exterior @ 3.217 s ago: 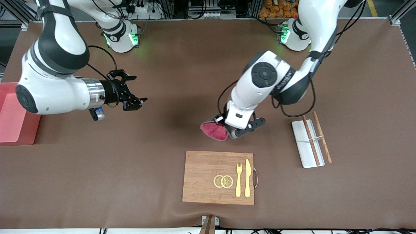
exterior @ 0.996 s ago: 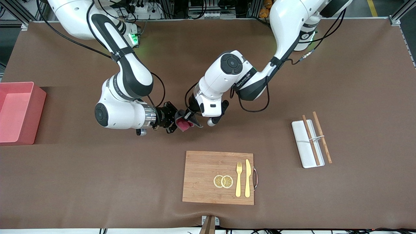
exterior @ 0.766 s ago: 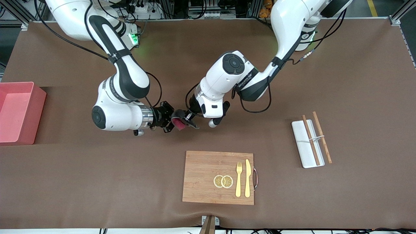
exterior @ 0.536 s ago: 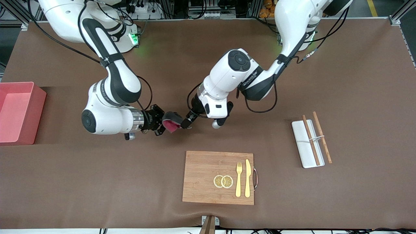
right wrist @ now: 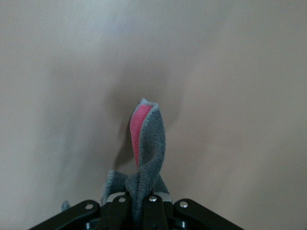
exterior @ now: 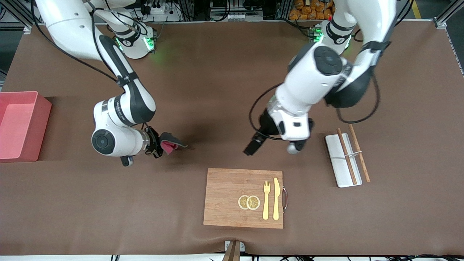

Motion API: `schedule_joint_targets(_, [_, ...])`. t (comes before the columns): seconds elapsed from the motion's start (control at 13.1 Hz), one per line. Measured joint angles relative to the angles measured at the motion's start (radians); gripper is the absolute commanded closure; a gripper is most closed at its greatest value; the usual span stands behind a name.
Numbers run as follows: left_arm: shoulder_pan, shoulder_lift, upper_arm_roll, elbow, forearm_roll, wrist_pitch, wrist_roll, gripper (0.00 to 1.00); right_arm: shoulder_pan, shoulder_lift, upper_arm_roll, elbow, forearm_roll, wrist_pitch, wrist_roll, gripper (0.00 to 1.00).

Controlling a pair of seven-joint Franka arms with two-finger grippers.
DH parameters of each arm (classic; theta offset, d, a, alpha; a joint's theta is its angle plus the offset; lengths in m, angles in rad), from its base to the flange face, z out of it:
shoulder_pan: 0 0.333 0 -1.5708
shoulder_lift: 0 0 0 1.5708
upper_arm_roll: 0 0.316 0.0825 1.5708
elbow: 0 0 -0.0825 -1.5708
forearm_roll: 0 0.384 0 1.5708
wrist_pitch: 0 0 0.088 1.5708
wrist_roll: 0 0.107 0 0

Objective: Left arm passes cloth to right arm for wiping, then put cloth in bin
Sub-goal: 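Open the left gripper and withdraw it while the right gripper holds the cloth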

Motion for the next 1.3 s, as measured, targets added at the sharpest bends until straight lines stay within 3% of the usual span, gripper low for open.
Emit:
schedule_joint_targets(0.31, [0.121, -0.057, 0.000, 0.000, 0.000, -0.196, 0.304, 0.00, -0.098, 0.020, -0.007, -0.070, -0.088, 0.034, -0.190, 1.00])
schedule_joint_targets(0.54, [0.214, -0.098, 0.000, -0.001, 0.000, -0.330, 0.535, 0.00, -0.276, 0.020, -0.012, -0.072, -0.160, 0.034, -0.479, 1.00])
schedule_joint_targets(0.77, [0.301, -0.136, 0.000, -0.002, 0.000, -0.425, 0.739, 0.00, -0.458, 0.019, -0.011, -0.057, -0.389, 0.047, -0.762, 1.00])
schedule_joint_targets(1.0, [0.377, -0.164, 0.001, -0.004, 0.000, -0.479, 0.924, 0.00, -0.560, 0.023, -0.011, 0.005, -0.581, 0.054, -1.006, 1.00])
schedule_joint_targets(1.3, [0.462, -0.204, 0.001, -0.005, 0.000, -0.551, 1.071, 0.00, -0.563, 0.062, 0.007, 0.025, -0.605, 0.076, -1.042, 1.00])
